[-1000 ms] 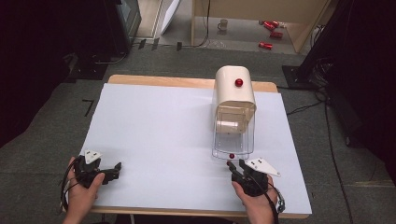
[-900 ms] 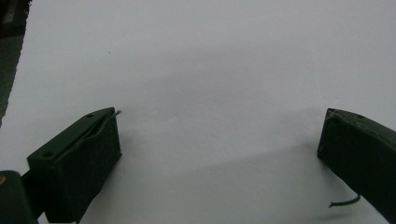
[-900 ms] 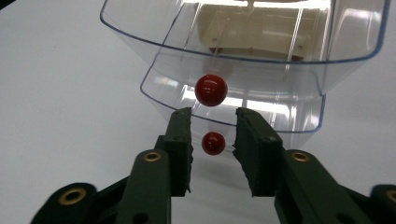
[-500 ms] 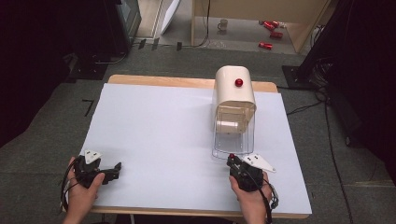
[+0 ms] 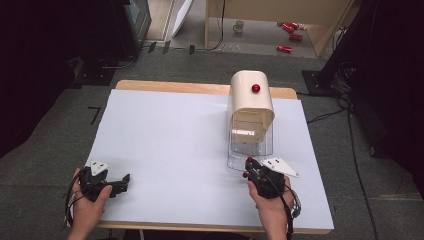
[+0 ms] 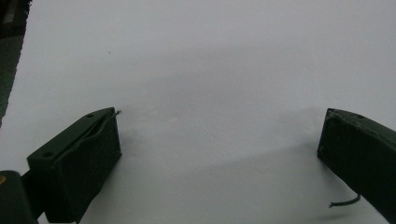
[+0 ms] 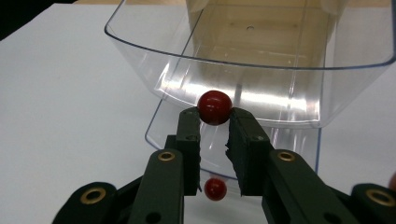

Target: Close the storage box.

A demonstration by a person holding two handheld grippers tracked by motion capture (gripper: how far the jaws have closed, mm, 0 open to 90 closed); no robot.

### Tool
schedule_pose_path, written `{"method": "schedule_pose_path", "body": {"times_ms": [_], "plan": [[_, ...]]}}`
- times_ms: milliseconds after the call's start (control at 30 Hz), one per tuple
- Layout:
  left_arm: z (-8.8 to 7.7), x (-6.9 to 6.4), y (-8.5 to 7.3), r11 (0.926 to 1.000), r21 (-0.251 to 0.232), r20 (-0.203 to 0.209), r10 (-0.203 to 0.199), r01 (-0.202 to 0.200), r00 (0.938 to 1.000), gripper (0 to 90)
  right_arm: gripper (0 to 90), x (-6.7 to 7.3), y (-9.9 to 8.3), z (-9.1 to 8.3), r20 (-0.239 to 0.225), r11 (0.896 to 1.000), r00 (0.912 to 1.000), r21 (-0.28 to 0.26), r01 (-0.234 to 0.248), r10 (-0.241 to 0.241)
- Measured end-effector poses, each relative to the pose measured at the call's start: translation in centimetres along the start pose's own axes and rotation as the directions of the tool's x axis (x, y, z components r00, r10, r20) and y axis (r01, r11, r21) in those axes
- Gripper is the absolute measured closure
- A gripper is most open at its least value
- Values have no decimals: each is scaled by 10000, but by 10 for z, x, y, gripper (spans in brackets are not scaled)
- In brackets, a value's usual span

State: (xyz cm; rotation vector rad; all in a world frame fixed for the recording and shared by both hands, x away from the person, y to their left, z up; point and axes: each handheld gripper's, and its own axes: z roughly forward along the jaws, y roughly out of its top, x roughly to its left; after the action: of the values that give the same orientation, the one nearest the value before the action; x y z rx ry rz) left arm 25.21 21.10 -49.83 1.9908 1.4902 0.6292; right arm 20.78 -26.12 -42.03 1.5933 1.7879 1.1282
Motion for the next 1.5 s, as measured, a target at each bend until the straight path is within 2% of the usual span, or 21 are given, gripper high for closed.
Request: {"method": "schedule_pose_path", "body": {"times_ms": [300,767,1200,1500], "plan": [[0,0,0,10000,-6,-1,-14,14,10000,0,756,-3,28,5,98,9994,10000,-340,5,-2],[0,0,0,10000,-5,6,-22,22,10000,0,756,-14,54,37,382,9997,9990,-154,-206,212],[0,0,0,10000,-8,7,-19,19,10000,0,757,-18,66,55,493,9992,9982,-192,-340,349],[0,0,0,10000,-5,8,-21,21,10000,0,735,-20,68,58,496,9995,9984,-153,-265,273]]}}
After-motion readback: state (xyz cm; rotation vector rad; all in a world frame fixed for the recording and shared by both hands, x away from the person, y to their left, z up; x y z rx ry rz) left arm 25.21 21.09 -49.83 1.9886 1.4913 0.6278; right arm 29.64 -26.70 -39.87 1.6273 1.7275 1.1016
